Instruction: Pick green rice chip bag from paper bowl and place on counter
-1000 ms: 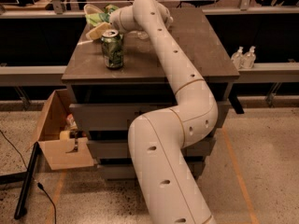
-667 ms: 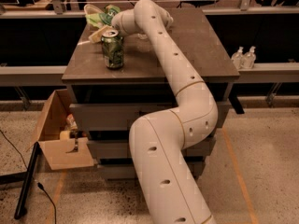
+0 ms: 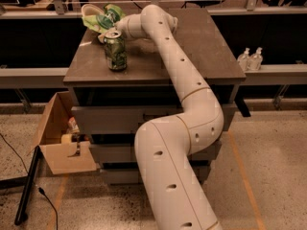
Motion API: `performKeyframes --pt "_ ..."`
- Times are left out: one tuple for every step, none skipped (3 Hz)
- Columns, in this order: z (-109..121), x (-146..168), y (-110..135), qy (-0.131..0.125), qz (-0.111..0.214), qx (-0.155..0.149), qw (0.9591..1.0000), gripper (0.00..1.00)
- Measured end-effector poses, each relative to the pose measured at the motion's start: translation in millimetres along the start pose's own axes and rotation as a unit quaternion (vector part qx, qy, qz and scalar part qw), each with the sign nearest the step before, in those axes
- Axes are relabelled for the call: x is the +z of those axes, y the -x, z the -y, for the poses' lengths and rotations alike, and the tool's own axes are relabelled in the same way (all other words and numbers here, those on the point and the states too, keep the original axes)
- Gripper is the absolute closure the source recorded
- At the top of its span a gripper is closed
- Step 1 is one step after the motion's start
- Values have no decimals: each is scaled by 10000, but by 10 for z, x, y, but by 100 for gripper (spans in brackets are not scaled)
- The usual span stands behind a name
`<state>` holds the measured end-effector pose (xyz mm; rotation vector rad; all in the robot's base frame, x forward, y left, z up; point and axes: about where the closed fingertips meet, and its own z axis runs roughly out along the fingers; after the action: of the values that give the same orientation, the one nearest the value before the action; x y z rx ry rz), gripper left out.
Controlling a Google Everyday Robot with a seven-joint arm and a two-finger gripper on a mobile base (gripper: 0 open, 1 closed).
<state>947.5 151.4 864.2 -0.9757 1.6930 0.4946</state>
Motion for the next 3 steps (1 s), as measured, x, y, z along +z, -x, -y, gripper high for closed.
performKeyframes --pt "5 4 -14 -11 -25 -41 10000 62" --pt "45 -10 -8 -102 -75 -20 9999 85" --pt "162 -51 6 -307 -73 232 9992 100"
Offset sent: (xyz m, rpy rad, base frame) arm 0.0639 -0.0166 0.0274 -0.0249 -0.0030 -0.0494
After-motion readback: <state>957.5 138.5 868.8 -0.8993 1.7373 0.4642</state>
